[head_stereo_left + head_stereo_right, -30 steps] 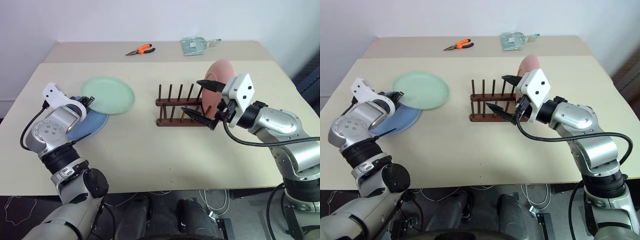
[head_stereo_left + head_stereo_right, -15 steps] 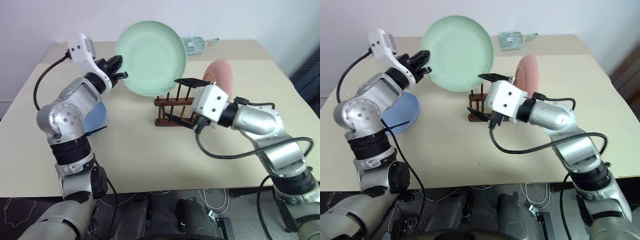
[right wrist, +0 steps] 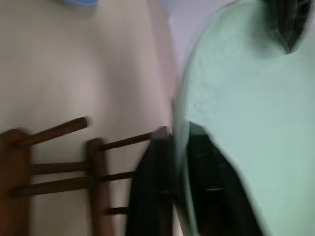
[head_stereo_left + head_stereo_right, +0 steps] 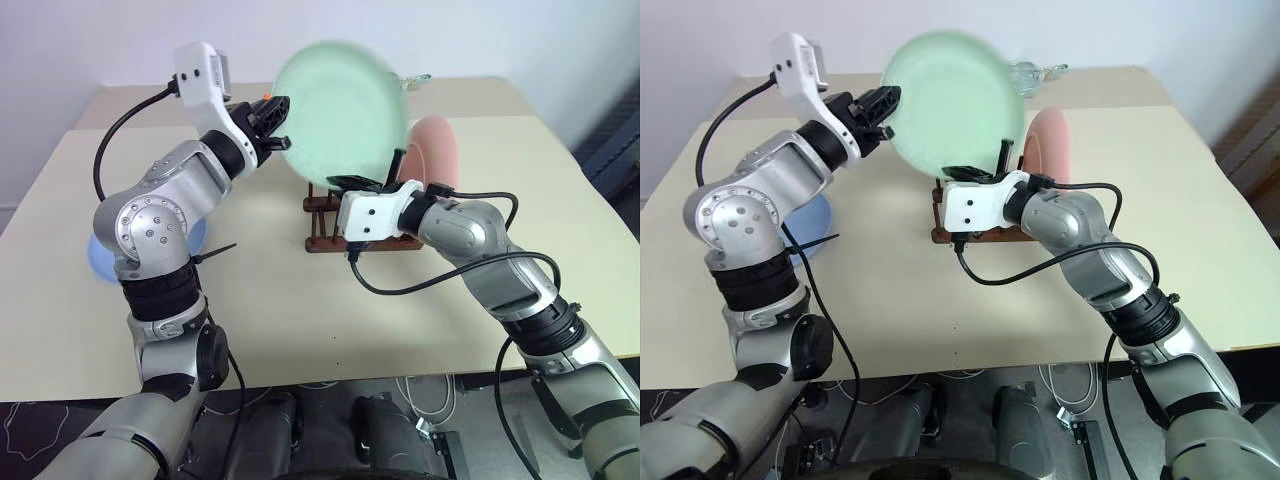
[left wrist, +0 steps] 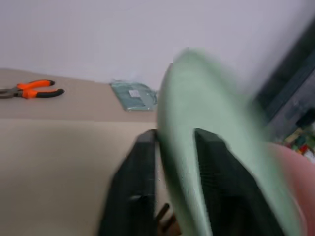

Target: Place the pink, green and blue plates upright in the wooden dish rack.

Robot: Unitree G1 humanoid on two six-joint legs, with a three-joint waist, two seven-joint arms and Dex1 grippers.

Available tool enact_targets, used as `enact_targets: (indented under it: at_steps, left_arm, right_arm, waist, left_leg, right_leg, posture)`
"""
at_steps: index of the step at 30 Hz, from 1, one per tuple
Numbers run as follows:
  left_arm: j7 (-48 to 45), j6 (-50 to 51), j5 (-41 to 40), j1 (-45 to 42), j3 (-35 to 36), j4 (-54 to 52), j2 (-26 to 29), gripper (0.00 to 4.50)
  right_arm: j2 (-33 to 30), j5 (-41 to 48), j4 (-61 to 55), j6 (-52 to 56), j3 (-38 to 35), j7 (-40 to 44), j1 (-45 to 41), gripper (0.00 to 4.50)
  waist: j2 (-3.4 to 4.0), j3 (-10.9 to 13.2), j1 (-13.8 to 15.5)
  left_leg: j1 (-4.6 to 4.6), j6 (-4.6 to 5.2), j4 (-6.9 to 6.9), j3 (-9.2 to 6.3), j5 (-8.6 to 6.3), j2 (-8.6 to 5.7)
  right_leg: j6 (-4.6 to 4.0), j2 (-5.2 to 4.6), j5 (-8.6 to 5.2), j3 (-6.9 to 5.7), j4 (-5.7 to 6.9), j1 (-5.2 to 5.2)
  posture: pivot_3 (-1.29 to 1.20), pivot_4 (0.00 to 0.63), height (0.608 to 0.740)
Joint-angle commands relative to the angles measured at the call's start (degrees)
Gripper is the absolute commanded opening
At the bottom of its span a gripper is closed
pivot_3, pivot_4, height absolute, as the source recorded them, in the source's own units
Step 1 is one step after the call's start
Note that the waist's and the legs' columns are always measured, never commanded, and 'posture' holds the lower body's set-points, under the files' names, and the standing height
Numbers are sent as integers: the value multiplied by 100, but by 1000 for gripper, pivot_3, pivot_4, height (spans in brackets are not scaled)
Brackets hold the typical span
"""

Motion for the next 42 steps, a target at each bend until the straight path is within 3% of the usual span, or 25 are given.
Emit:
enact_targets:
  at_steps: [1,5,8,11,15,22,31,32,35,38,42]
  left_arm:
    - [168,-1064,297,-252,251,20,72,3109]
    - [-3,-2373,1616,205,-331,445,749,3109]
    - [-678,-3554,2832,1114,-1441,851,1454,3109]
    - [-1593,-4222,2701,1993,-1788,820,1480,3109]
    - [-2835,-4329,2311,2943,-2090,496,1652,3109]
    - [-3813,-3747,1590,3512,-2024,-166,1951,3109]
    - [-3982,-3069,1258,3749,-2117,-812,2037,3109]
    - [-3986,-3020,1258,3774,-2133,-859,2049,3150]
    - [-4003,-2924,1272,3830,-2151,-955,2062,3150]
    - [-3979,-2838,1254,3836,-2142,-971,2024,3150]
    - [-3735,-2686,1163,3710,-1968,-828,1866,4398]
  right_arm:
    - [169,-24,-205,-141,-422,-288,107,0]
    - [718,986,-758,-32,-1260,-446,472,0]
    - [1655,3055,-1602,1021,-2153,-468,662,0]
    - [2227,4840,-2304,2270,-2680,-722,843,0]
    - [2739,6893,-2627,3284,-3190,-1566,1098,0]
    - [2572,7661,-2326,3752,-3310,-2139,1196,0]
    - [2404,7805,-1253,3872,-3494,-2446,1242,0]
    - [2385,7779,-1201,3853,-3498,-2441,1236,733]
    - [2258,7598,-1182,3807,-3410,-2335,1224,1963]
    - [2049,7125,-1265,3605,-3199,-2199,1154,3512]
    - [1540,6134,-1456,3098,-2719,-1861,914,3554]
  waist:
    - [0,0,3]
    - [1,0,-9]
    - [5,-3,-24]
    - [7,-7,3]
    - [6,-6,-25]
    - [17,-5,-69]
    - [18,-5,-132]
    - [18,-5,-132]
    - [21,-4,-131]
    - [21,-4,-131]
    - [23,-2,-124]
  left_leg:
    - [0,0,0,1,0,0]
    - [2,-1,-7,4,1,-1]
    - [21,-2,-28,17,2,0]
    - [21,9,-30,14,-15,1]
    - [17,30,-26,5,-34,4]
    - [17,33,-36,6,-33,13]
    - [18,47,-31,7,-24,13]
    - [18,48,-32,7,-24,13]
    - [18,49,-32,7,-23,13]
    - [18,49,-31,7,-23,13]
    - [17,49,-28,8,-23,13]
  right_leg:
    - [0,-1,0,0,0,0]
    - [-1,0,0,5,2,-2]
    - [-1,1,0,17,6,0]
    - [-4,-10,0,19,15,-5]
    - [-25,-21,-2,21,2,-3]
    - [-50,-17,-14,21,6,-13]
    - [-49,-15,-14,19,6,-9]
    - [-49,-15,-14,19,7,-9]
    - [-49,-14,-14,19,9,-11]
    - [-49,-14,-14,19,8,-10]
    - [-49,-15,-15,18,7,-9]
  posture:
    - [0,150,719]
    - [0,150,719]
    - [0,150,719]
    - [0,150,719]
    - [0,150,719]
    - [0,150,719]
    - [0,150,719]
    - [0,150,719]
    - [0,150,719]
    - [0,150,719]
    - [0,150,719]
